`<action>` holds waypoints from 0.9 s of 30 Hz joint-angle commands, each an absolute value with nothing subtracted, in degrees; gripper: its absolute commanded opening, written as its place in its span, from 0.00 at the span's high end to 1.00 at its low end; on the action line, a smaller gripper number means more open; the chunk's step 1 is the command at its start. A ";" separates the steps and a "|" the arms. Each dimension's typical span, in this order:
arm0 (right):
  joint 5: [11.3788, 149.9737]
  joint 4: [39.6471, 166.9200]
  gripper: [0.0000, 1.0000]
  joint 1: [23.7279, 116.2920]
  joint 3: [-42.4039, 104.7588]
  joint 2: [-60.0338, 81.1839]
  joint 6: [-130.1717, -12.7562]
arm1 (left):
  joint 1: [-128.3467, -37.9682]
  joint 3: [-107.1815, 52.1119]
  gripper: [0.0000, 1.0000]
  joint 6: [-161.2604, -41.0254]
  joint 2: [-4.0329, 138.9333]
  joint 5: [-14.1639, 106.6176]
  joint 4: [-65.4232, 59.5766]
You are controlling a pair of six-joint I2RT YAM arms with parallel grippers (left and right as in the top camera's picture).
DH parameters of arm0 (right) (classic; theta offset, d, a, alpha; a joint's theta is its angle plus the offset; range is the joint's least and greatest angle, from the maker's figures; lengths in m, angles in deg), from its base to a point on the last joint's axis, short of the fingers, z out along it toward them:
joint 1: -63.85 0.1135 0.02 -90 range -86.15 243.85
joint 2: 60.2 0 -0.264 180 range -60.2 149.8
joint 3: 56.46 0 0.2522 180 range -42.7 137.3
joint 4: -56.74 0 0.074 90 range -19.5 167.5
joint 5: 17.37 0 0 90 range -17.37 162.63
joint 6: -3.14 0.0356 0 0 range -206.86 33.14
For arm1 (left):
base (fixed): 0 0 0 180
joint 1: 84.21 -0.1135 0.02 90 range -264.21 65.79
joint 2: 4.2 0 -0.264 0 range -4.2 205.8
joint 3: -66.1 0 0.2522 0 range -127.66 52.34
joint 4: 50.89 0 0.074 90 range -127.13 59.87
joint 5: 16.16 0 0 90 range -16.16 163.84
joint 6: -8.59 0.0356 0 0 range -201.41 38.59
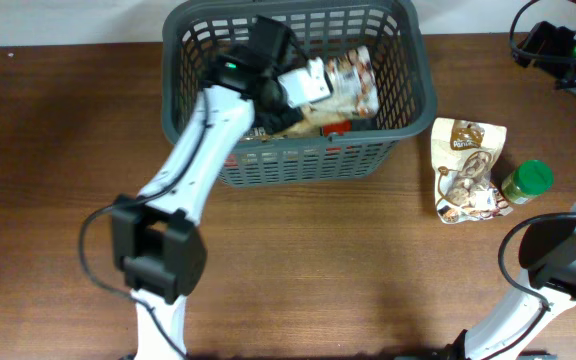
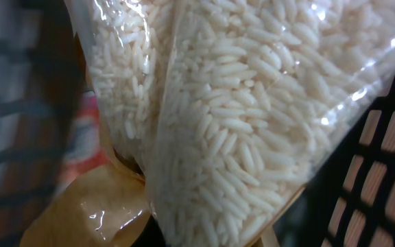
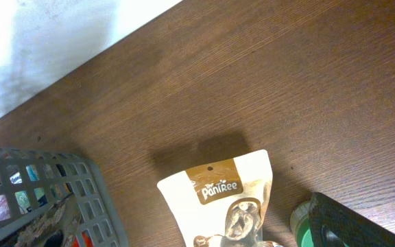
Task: Pack container
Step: 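Lift the rice bag with the left gripper and lower into basket, then release the bag and retract the left gripper to the left side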
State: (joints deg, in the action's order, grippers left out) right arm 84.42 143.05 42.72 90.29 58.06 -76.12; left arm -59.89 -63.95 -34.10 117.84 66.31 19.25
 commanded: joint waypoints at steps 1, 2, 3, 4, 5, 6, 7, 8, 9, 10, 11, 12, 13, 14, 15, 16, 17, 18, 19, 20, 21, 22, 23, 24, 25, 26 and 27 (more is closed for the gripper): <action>83.73 142.90 0.01 42.81 91.47 58.34 -75.84 | -57.38 -64.49 0.98 -35.06 120.33 64.81 19.10; 83.73 142.90 0.01 42.81 91.47 58.34 -75.84 | -56.79 -64.49 0.98 -35.04 120.84 64.81 19.10; 83.73 142.90 0.01 42.81 91.47 58.34 -75.84 | -56.31 -64.49 0.98 -35.04 121.32 64.83 19.08; 83.73 142.90 0.01 42.81 91.47 58.34 -75.84 | -55.93 -64.49 0.98 -35.04 121.43 64.83 19.08; 83.73 142.90 0.01 42.81 91.47 58.34 -75.84 | -55.54 -64.49 0.98 -35.04 121.51 64.83 19.08; 83.73 142.90 0.01 42.81 91.47 58.34 -75.84 | -55.26 -64.49 0.98 -35.06 121.51 64.94 19.08; 83.73 142.90 0.01 42.81 91.47 58.34 -75.84 | -55.06 -64.49 0.98 -35.08 121.51 65.46 19.08; 83.73 142.90 0.01 42.81 91.47 58.34 -75.84 | -54.84 -64.49 0.98 -35.74 121.51 66.31 19.08; 83.73 142.90 0.01 42.81 91.47 58.34 -75.84 | -54.69 -64.49 0.90 -36.59 121.51 67.25 19.08; 83.73 142.90 0.01 42.81 91.47 58.34 -75.84 | -54.56 -64.49 0.78 -37.92 121.51 67.93 19.12; 83.73 142.90 0.01 42.81 91.47 58.34 -75.84 | -54.56 -64.49 0.55 -39.52 121.51 68.32 19.21; 83.73 142.90 0.01 42.81 91.47 58.34 -75.84 | -54.56 -64.49 0.27 -40.98 121.45 68.81 19.34; 83.73 142.90 0.01 42.81 91.47 58.34 -75.84 | -54.58 -64.71 0.13 -42.60 121.21 69.66 19.84; 83.73 142.90 0.01 42.81 91.47 58.34 -75.84 | -54.58 -65.22 0.01 -43.67 121.03 70.49 20.69; 83.73 142.90 0.01 42.81 91.47 58.34 -75.84 | -54.67 -66.09 0.01 -44.89 120.75 71.21 21.94; 83.73 142.90 0.01 42.81 91.47 58.34 -75.84 | -54.91 -67.14 0.01 -45.90 120.46 71.62 23.23; 83.73 142.90 0.01 42.81 91.47 58.34 -75.84 | -55.30 -68.98 0.01 -46.62 120.09 71.76 25.28; 83.73 142.90 0.01 42.81 91.47 58.34 -75.84 | -55.67 -70.70 0.01 -47.34 119.76 71.76 27.05; 83.73 142.90 0.01 42.81 91.47 58.34 -75.84 | -56.39 -73.74 0.01 -48.41 119.33 71.73 29.96; 83.73 142.90 0.01 42.81 91.47 58.34 -75.84 | -57.03 -76.17 0.01 -49.37 118.93 71.73 32.08; 83.73 142.90 0.01 42.81 91.47 58.34 -75.84 | -57.81 -79.25 0.01 -50.49 118.45 71.73 34.57; 83.73 142.90 0.01 42.81 91.47 58.34 -75.84 | -58.64 -82.46 0.01 -51.54 117.97 71.73 36.78; 83.73 142.90 0.01 42.81 91.47 58.34 -75.84 | -59.52 -85.81 0.01 -52.61 117.45 71.71 38.79; 83.73 142.90 0.01 42.81 91.47 58.34 -75.84 | -60.26 -88.65 0.01 -53.68 117.05 71.71 40.26; 83.73 142.90 0.01 42.81 91.47 58.34 -75.84 | -61.55 -93.83 0.01 -55.65 116.42 71.60 42.46; 83.73 142.90 0.01 42.81 91.47 58.34 -75.84 | -62.30 -97.02 0.01 -56.48 116.03 71.21 43.60; 83.73 142.90 0.00 42.81 91.47 58.34 -75.84 | -62.89 -99.60 0.01 -56.74 115.66 70.47 44.43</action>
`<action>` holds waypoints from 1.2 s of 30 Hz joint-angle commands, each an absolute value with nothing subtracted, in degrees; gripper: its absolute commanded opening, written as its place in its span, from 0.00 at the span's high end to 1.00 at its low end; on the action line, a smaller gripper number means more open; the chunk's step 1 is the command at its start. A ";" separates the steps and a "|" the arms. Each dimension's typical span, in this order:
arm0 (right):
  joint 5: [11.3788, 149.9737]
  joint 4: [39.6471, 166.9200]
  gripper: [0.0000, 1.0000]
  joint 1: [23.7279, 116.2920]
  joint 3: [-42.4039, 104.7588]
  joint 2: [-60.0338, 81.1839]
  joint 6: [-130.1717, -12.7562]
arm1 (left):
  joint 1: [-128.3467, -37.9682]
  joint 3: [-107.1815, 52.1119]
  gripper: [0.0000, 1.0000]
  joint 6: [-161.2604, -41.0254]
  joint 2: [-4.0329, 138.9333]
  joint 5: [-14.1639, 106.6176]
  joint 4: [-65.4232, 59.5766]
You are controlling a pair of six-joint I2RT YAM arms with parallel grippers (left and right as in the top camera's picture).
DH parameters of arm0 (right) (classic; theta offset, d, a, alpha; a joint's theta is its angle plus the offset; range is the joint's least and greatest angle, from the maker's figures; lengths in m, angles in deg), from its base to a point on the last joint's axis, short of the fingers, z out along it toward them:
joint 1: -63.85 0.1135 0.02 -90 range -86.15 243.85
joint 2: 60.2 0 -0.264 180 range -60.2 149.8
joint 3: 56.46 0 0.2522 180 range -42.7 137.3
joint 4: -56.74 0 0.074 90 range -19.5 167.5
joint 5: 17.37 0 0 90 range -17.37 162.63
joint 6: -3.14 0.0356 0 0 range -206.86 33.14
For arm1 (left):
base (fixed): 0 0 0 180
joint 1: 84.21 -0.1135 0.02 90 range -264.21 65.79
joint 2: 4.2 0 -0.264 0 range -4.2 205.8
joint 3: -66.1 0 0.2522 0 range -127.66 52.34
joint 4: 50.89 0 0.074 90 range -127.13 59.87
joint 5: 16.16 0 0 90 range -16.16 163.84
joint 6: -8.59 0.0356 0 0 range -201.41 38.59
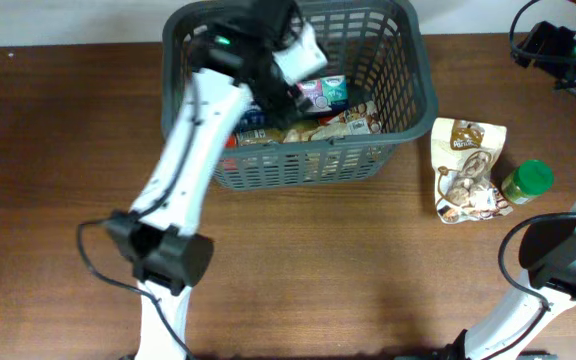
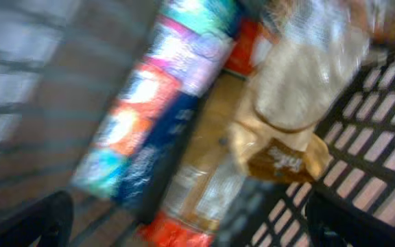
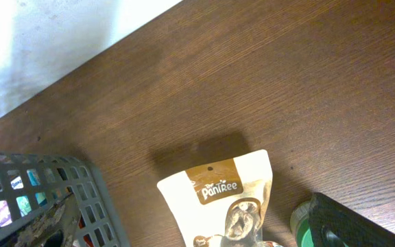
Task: Pack container
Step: 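Release the bag and retract the left gripper to the left side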
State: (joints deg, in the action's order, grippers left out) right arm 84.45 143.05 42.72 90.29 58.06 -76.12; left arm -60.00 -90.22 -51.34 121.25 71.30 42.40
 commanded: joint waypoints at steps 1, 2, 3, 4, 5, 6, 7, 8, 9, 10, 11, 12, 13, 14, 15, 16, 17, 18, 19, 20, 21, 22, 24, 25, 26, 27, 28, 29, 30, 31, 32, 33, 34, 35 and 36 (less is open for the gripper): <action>83.73 142.90 0.01 42.81 91.47 58.34 -75.84 | -63.72 -102.96 0.01 -56.74 115.09 69.05 45.33; 83.73 142.90 0.01 42.81 91.47 58.34 -75.84 | -64.31 -105.19 0.01 -56.76 114.56 68.21 45.94; 83.73 142.90 0.01 42.81 91.47 58.34 -75.84 | -65.05 -107.47 0.01 -57.00 113.93 67.69 46.55; 83.73 142.90 0.01 42.81 91.47 58.34 -75.84 | -65.77 -109.28 0.01 -57.99 113.25 67.84 46.99; 83.73 142.90 0.01 42.81 91.47 58.34 -75.84 | -67.04 -111.31 0.01 -59.41 112.29 68.17 47.75; 83.73 142.90 0.01 42.81 91.47 58.34 -75.84 | -68.22 -112.34 0.01 -61.40 111.63 69.74 48.56; 83.73 142.90 0.01 42.81 91.47 58.34 -75.84 | -69.29 -112.84 0.01 -63.34 111.09 71.73 49.41; 83.73 142.90 0.01 42.81 91.47 58.34 -75.84 | -70.54 -113.06 0.01 -65.57 110.50 74.03 50.55; 83.75 142.90 0.01 42.81 91.47 58.34 -75.84 | -72.20 -113.04 0.01 -67.87 109.91 76.54 52.28; 83.75 142.90 0.01 42.81 91.47 58.34 -75.84 | -74.14 -113.04 0.01 -69.85 109.45 78.38 54.31; 83.77 142.90 0.01 42.81 91.47 58.34 -75.81 | -76.28 -113.04 0.01 -71.19 109.25 78.88 56.34; 84.12 142.90 0.01 42.83 91.47 58.34 -75.79 | -78.67 -113.04 0.01 -72.43 109.23 78.62 58.40; 84.18 142.90 0.01 42.83 91.47 58.34 -75.81 | -80.98 -112.91 0.01 -73.66 109.25 78.44 59.55; 84.18 142.90 0.01 42.81 91.47 58.34 -75.81 | -83.26 -111.99 0.01 -75.32 109.23 77.15 59.55; 84.14 142.77 0.01 42.81 91.47 58.34 -75.84 | -85.31 -111.27 0.01 -75.84 109.19 75.32 59.55; 84.10 142.44 0.01 42.81 91.47 58.34 -75.84 | -87.34 -110.63 0.01 -75.80 109.19 73.42 59.55; 84.16 142.20 0.01 42.81 91.47 58.34 -75.81 | -88.85 -109.80 0.01 -75.82 109.21 72.30 59.55; 84.18 141.70 0.01 42.81 91.47 58.34 -75.79 | -90.32 -108.80 0.01 -75.82 109.21 71.65 59.55; 84.16 141.17 0.01 42.83 91.47 58.34 -75.84 | -91.56 -107.90 0.01 -75.82 109.21 71.65 59.55; 83.73 141.04 0.01 42.87 91.45 58.37 -75.99 | -92.61 -106.94 0.01 -75.80 109.21 71.67 59.53; 82.22 141.48 0.01 42.85 91.43 58.37 -76.43 | -93.40 -105.94 0.01 -75.80 109.25 71.67 59.53; 79.03 142.70 0.00 42.79 91.16 58.37 -76.45 | -93.97 -105.04 0.01 -75.80 109.25 71.67 59.53; 73.45 144.87 0.03 42.55 90.57 58.37 -75.99 | -94.58 -103.68 0.01 -75.80 109.25 71.67 59.53; 69.17 146.33 0.04 42.26 89.74 58.37 -74.37 | -94.67 -103.03 0.01 -75.80 109.25 71.67 59.55; 66.98 147.31 0.04 41.72 88.98 58.37 -72.95 | -94.67 -102.70 0.01 -75.80 109.25 71.67 59.53; 66.13 147.95 0.04 41.08 88.39 58.37 -72.34 | -94.67 -102.46 0.01 -75.80 109.25 71.67 59.55; 66.13 148.34 0.05 39.95 87.21 58.34 -72.36 | -94.67 -102.29 0.01 -75.78 109.25 71.67 59.53; 66.13 148.52 0.06 39.27 86.62 58.08 -72.36 | -94.67 -102.24 0.01 -75.78 109.25 71.67 59.53; 66.15 148.60 0.05 38.53 85.85 57.67 -72.36 | -94.67 -102.24 0.01 -75.80 109.25 71.67 59.53; 66.17 148.67 0.06 37.98 85.15 57.05 -72.36 | -94.67 -102.24 0.01 -75.80 109.25 71.67 59.53; 66.20 148.71 0.06 37.45 84.26 56.11 -72.38 | -94.67 -102.24 0.01 -75.80 109.25 71.67 59.53; 66.94 148.63 0.06 36.75 82.64 54.04 -72.43 | -94.67 -102.24 0.01 -75.80 109.25 71.67 59.55; 67.53 148.34 0.05 36.49 81.63 52.75 -72.78 | -94.67 -102.24 0.01 -75.80 109.25 71.67 59.53; 68.21 147.82 0.04 36.32 80.24 51.15 -73.34 | -94.67 -102.22 0.01 -75.80 109.25 71.67 59.53; 68.45 147.16 0.02 36.08 78.51 49.40 -73.41 | -94.67 -102.24 0.01 -75.80 109.25 71.67 59.53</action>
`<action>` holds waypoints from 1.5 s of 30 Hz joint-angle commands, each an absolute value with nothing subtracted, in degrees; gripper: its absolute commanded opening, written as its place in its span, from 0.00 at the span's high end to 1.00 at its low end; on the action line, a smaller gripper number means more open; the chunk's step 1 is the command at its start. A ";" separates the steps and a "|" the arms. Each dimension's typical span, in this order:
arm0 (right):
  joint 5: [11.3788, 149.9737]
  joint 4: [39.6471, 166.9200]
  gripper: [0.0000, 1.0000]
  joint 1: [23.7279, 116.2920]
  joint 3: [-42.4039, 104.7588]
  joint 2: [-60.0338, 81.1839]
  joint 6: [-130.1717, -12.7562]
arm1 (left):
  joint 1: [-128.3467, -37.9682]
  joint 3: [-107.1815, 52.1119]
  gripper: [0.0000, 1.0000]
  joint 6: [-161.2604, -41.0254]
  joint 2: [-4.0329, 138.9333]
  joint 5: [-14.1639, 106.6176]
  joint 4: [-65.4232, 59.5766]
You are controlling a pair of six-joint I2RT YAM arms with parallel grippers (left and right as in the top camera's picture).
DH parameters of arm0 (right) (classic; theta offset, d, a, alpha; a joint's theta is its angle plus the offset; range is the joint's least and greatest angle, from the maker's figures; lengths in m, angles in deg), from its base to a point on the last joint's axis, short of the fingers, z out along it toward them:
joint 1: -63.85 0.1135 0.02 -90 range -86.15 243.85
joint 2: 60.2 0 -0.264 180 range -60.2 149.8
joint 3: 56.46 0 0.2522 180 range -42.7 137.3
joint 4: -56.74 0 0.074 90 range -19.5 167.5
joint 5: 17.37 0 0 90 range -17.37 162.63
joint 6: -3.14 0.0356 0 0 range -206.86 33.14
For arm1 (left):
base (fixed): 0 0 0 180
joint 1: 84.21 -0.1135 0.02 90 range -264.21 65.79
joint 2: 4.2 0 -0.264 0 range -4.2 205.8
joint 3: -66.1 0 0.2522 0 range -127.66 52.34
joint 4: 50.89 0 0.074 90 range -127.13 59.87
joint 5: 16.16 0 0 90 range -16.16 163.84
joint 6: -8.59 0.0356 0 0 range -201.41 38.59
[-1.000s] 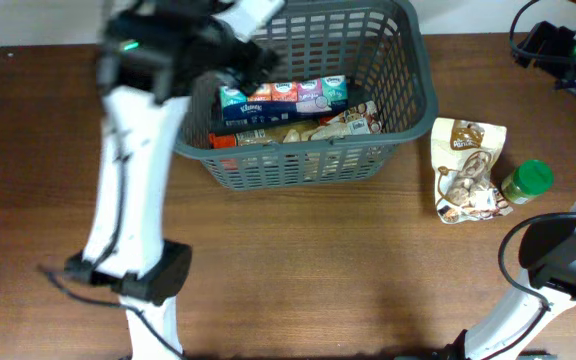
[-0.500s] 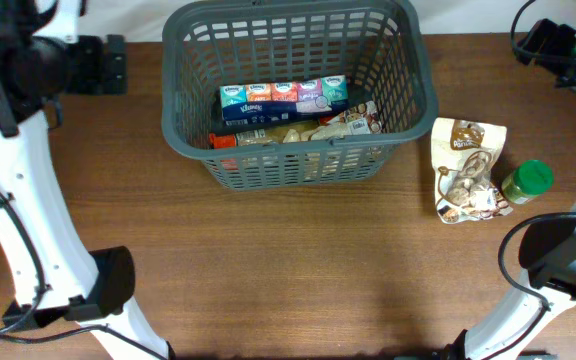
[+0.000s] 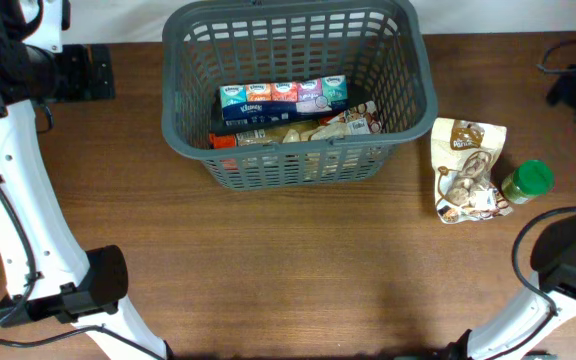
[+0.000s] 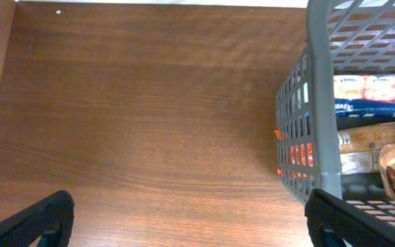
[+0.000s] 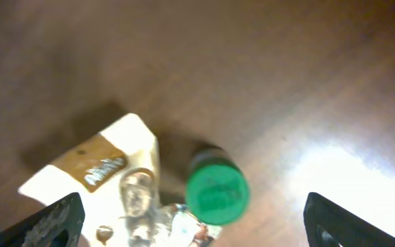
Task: Pack container
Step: 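Release the bag and retract the left gripper to the left side, then lower the right gripper onto the green-capped jar and grasp it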
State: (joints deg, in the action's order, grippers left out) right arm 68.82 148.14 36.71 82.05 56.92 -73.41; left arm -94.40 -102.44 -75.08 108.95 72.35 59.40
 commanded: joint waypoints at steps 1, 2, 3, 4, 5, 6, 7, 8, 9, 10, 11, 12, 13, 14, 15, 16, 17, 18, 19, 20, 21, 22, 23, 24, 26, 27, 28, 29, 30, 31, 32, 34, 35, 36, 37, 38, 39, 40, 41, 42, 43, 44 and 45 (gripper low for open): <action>68.58 146.35 0.01 36.01 76.80 47.94 -73.47 | -94.67 -102.22 0.01 -75.80 109.25 71.67 59.53; 68.53 145.24 0.01 36.01 74.31 46.28 -73.47 | -94.67 -102.24 0.01 -75.80 109.25 71.67 59.53; 68.56 144.19 0.01 36.01 71.95 45.05 -73.47 | -94.67 -102.24 0.01 -75.80 109.25 71.67 59.53; 68.53 142.96 0.01 36.01 68.61 43.68 -73.43 | -94.67 -102.24 0.01 -75.80 109.25 71.67 59.53; 68.53 142.05 0.01 36.03 65.68 42.89 -73.39 | -94.67 -102.24 0.01 -75.80 109.25 71.67 59.53; 68.51 141.35 0.01 36.03 62.95 42.45 -72.80 | -94.67 -102.24 0.01 -75.80 109.25 71.67 59.55; 68.51 140.67 0.01 36.01 60.06 42.41 -72.32 | -94.67 -102.24 0.01 -75.80 109.25 71.67 59.53; 68.51 139.86 0.01 36.01 57.31 42.50 -72.03 | -94.67 -102.24 0.01 -75.80 109.25 71.67 59.53; 68.56 138.48 0.01 36.03 54.38 42.61 -71.22 | -94.67 -102.22 0.01 -75.80 109.25 71.67 59.53; 68.56 137.24 0.01 36.03 52.24 42.65 -70.55 | -94.67 -102.24 0.01 -75.80 109.25 71.67 59.53; 68.53 136.08 0.01 36.03 50.34 42.65 -69.96 | -94.67 -102.24 0.01 -75.80 109.25 71.67 59.53; 68.56 134.88 0.01 36.03 48.56 42.65 -69.78 | -94.67 -102.24 0.01 -75.78 109.25 71.67 59.53; 68.53 133.89 0.01 36.03 47.43 42.65 -69.80 | -94.67 -102.24 0.01 -75.80 109.25 71.67 59.53; 68.51 132.60 0.01 36.01 46.27 42.65 -69.85 | -94.67 -102.24 0.01 -75.80 109.25 71.67 59.53; 68.49 131.91 0.01 36.01 45.79 42.65 -69.85 | -94.67 -102.24 0.01 -75.80 109.25 71.67 59.53; 68.51 130.86 0.01 36.01 45.48 42.72 -69.85 | -94.67 -102.24 0.01 -75.78 109.25 71.67 59.55; 68.51 130.09 0.01 36.01 45.46 42.76 -69.85 | -94.67 -102.24 0.01 -75.80 109.25 71.67 59.53; 68.51 129.52 0.01 36.03 45.46 42.76 -69.85 | -94.67 -102.24 0.01 -75.80 109.25 71.67 59.53; 68.51 129.09 0.01 36.03 45.46 42.76 -69.82 | -94.67 -102.24 0.01 -75.80 109.25 71.67 59.53; 68.51 128.74 0.01 36.01 45.46 42.87 -69.82 | -94.67 -102.24 0.01 -75.80 109.25 71.67 59.53; 68.51 128.54 0.01 36.03 45.46 43.07 -69.82 | -94.67 -102.24 0.01 -75.80 109.25 71.67 59.53; 68.49 128.36 0.01 36.01 45.46 43.31 -69.82 | -94.67 -102.24 0.01 -75.80 109.25 71.67 59.53; 68.49 128.01 0.01 36.01 45.46 43.72 -69.82 | -94.67 -102.24 0.01 -75.80 109.25 71.67 59.53; 68.51 127.58 0.01 36.01 45.46 44.14 -69.80 | -94.67 -102.24 0.01 -75.80 109.25 71.67 59.53; 68.53 126.62 0.01 36.01 45.46 45.27 -69.13 | -94.67 -102.22 0.01 -75.80 109.25 71.67 59.53; 68.49 126.33 0.01 36.01 45.46 45.80 -68.47 | -94.67 -102.24 0.01 -75.80 109.25 71.67 59.53; 68.53 126.09 0.01 36.01 45.46 46.15 -68.16 | -94.67 -102.24 0.01 -75.80 109.25 71.67 59.53; 68.51 125.89 0.01 36.01 45.46 46.50 -67.86 | -94.67 -102.24 0.01 -75.80 109.25 71.67 59.53; 68.51 125.46 0.01 36.03 45.46 46.98 -67.84 | -94.67 -102.24 0.01 -75.80 109.25 71.67 59.53; 68.47 125.02 0.01 36.01 45.46 47.57 -67.86 | -94.67 -102.24 0.01 -75.80 109.25 71.67 59.53; 68.49 124.82 0.01 36.01 45.46 48.03 -67.84 | -94.67 -102.24 0.01 -75.80 109.25 71.67 59.53; 68.56 124.85 0.01 36.01 45.46 49.08 -67.84 | -94.67 -102.24 0.01 -75.80 109.25 71.67 59.53; 68.51 124.87 0.01 36.03 45.44 49.64 -67.66 | -94.67 -102.24 0.01 -75.80 109.25 71.67 59.53; 68.53 124.87 0.01 36.03 45.44 49.91 -67.66 | -94.67 -102.24 0.01 -75.80 109.25 71.67 59.53; 68.40 124.69 0.01 36.03 45.37 50.30 -67.68 | -94.67 -102.22 0.01 -75.80 109.25 71.67 59.53; 68.43 124.41 0.01 36.01 45.37 50.56 -67.66 | -94.67 -102.24 0.01 -75.80 109.25 71.67 59.53; 68.43 124.17 0.01 36.01 45.37 50.85 -67.68 | -94.67 -102.24 0.01 -75.80 109.25 71.67 59.53; 68.36 123.69 0.01 36.01 45.35 51.33 -67.66 | -94.67 -102.24 0.01 -75.78 109.25 71.67 59.53; 68.34 123.56 0.01 36.01 45.35 51.63 -67.62 | -94.67 -102.24 0.01 -75.80 109.25 71.67 59.55; 68.21 123.58 0.01 36.03 45.35 52.00 -67.22 | -94.67 -102.22 0.01 -75.80 109.25 71.67 59.53; 68.23 123.60 0.01 36.01 45.33 52.49 -67.22 | -94.67 -102.22 0.01 -75.80 109.25 71.67 59.53; 68.19 123.69 0.01 36.01 45.31 52.90 -67.25 | -94.67 -102.22 0.01 -75.80 109.25 71.67 59.53; 67.88 123.75 0.01 36.03 45.29 53.51 -67.22 | -94.67 -102.24 0.01 -75.80 109.25 71.67 59.55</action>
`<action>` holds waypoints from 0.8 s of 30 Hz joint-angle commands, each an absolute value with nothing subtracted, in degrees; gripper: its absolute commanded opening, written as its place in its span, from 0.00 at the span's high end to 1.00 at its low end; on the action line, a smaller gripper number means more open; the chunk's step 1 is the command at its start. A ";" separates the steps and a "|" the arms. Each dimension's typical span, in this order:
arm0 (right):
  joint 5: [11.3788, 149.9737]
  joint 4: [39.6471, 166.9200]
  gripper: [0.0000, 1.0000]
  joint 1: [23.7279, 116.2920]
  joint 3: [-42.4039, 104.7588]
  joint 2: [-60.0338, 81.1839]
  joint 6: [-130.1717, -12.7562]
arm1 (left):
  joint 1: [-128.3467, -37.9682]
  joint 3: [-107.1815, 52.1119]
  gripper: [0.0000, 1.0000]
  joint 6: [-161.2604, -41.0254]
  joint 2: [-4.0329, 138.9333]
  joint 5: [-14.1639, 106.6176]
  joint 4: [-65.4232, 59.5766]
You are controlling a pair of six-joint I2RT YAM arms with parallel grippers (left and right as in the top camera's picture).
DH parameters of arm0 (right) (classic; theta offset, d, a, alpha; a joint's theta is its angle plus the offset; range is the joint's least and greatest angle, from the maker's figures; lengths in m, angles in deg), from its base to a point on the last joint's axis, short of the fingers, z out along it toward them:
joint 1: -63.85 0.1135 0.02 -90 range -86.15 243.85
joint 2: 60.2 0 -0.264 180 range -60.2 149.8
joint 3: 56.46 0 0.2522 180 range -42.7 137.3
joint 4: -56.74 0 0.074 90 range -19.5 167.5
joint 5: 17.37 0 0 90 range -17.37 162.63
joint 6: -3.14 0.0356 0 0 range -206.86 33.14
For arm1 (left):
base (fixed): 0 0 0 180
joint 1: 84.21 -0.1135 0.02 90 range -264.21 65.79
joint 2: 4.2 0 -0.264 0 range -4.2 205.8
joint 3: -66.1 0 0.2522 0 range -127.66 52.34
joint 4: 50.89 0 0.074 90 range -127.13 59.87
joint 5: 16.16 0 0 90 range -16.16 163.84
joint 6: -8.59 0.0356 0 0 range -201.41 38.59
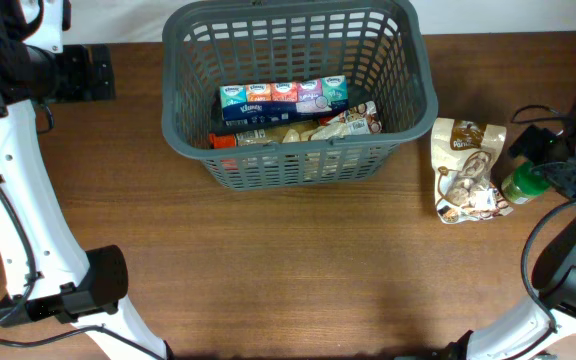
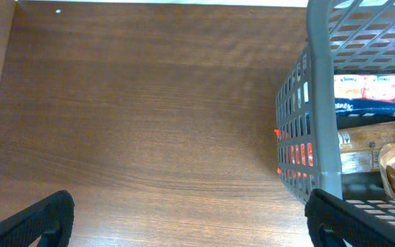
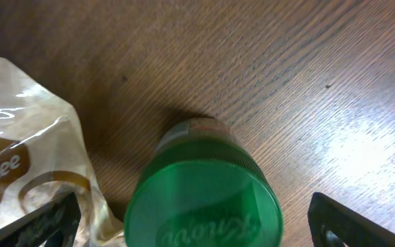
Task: Pack container
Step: 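Lower the right gripper onto the green-capped jar and grasp it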
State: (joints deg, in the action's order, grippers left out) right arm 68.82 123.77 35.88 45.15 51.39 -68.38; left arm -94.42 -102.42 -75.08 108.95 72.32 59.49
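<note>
The grey basket (image 1: 424, 75) holds a row of tissue packs (image 1: 282, 95) and some bags. Outside it on the right lie a brown-and-white snack pouch (image 1: 465, 168) and an upright green-lidded jar (image 1: 522, 184). My right gripper (image 1: 540, 165) hangs open low over the jar. In the right wrist view the green lid (image 3: 204, 202) sits between the two fingertips (image 3: 46, 223), with the pouch (image 3: 26, 165) just left of it. My left gripper (image 2: 190, 226) is open and empty over bare wood, left of the basket (image 2: 321, 103).
The basket wall stands about a hand's width left of the pouch. My left arm (image 1: 28, 70) sits at the table's far left corner. The table's right edge is close behind the jar.
My right gripper was higher up, by the table's right edge, with jar and pouch small below it. Now it is low over the jar, fingers either side of the lid. The left arm has not moved.
At first my left gripper was inside the basket and a rice bag filled its view. Then it was over the basket's back with the bag lying inside. Later it stood open at the far left. My right gripper went from the back right corner to the jar.
</note>
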 commanded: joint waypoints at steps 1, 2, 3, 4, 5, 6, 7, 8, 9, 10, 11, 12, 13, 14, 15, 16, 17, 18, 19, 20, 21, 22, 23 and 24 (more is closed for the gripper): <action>67.88 123.75 0.01 36.03 45.24 53.80 -67.16 | -94.67 -102.24 0.01 -75.80 109.25 71.67 59.53; 67.64 123.58 0.01 36.03 45.20 54.69 -66.15 | -94.67 -102.24 0.01 -75.80 109.25 71.67 59.53; 67.64 123.47 0.01 36.03 45.20 54.96 -66.13 | -94.67 -102.24 0.01 -75.78 109.25 71.67 59.53; 67.66 123.34 0.01 36.03 45.20 55.09 -66.13 | -94.67 -102.24 0.01 -75.80 109.25 71.67 59.53; 67.57 123.23 0.01 36.03 45.20 55.31 -65.91 | -94.67 -102.24 0.01 -75.80 109.25 71.67 59.53; 67.57 123.12 0.01 36.03 45.20 55.48 -65.89 | -94.67 -102.24 0.01 -75.80 109.25 71.67 59.53; 67.40 123.01 0.01 36.01 45.20 55.65 -65.48 | -94.67 -102.22 0.01 -75.80 109.25 71.67 59.53; 67.40 122.86 0.01 36.03 45.20 55.98 -65.32 | -94.67 -102.24 0.01 -75.80 109.25 71.67 59.53; 67.44 122.66 0.01 36.03 45.20 56.27 -65.30 | -94.67 -102.24 0.01 -75.80 109.25 71.67 59.53; 67.42 122.53 0.01 36.03 45.20 56.53 -65.30 | -94.67 -102.24 0.01 -75.80 109.25 71.67 59.53; 67.42 122.48 0.01 36.03 45.20 56.99 -65.30 | -94.67 -102.24 0.01 -75.80 109.25 71.67 59.53; 67.42 122.48 0.01 36.01 45.20 57.36 -65.30 | -94.67 -102.24 0.01 -75.80 109.25 71.67 59.53; 67.42 122.51 0.00 36.01 45.20 57.78 -65.30 | -94.67 -102.24 0.01 -75.80 109.25 71.67 59.53; 67.46 122.53 0.00 36.01 45.20 58.23 -65.30 | -94.67 -102.24 0.01 -75.80 109.25 71.67 59.53; 67.44 122.59 0.00 36.03 45.18 58.50 -65.30 | -94.67 -102.24 0.01 -75.80 109.25 71.67 59.55; 67.46 122.57 0.00 36.03 45.15 58.69 -65.30 | -94.67 -102.22 0.01 -75.80 109.25 71.67 59.53; 67.44 122.53 0.00 36.03 45.15 58.80 -65.30 | -94.67 -102.24 0.01 -75.80 109.25 71.67 59.53; 67.44 122.48 0.00 36.03 45.15 58.80 -65.28 | -94.67 -102.24 0.01 -75.80 109.25 71.67 59.53; 67.42 122.29 0.00 36.01 45.15 58.80 -65.30 | -94.67 -102.24 0.01 -75.80 109.25 71.67 59.53; 67.42 122.29 0.00 36.01 45.15 58.80 -65.30 | -94.67 -102.22 0.01 -75.80 109.25 71.67 59.53; 67.44 122.29 0.02 36.03 45.15 58.80 -65.30 | -94.67 -102.24 0.01 -75.80 109.25 71.67 59.53; 67.44 122.31 0.04 36.01 45.13 58.80 -65.30 | -94.67 -102.24 0.01 -75.80 109.25 71.67 59.55; 67.44 122.29 0.06 36.03 45.13 58.80 -65.30 | -94.67 -102.24 0.01 -75.80 109.25 71.67 59.53; 67.44 122.29 0.09 36.03 45.13 58.80 -65.30 | -94.67 -102.24 0.01 -75.80 109.25 71.67 59.53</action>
State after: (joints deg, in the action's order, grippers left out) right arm 68.75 122.48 35.86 45.15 58.28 -65.80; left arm -94.42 -102.42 -75.08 108.95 72.32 59.49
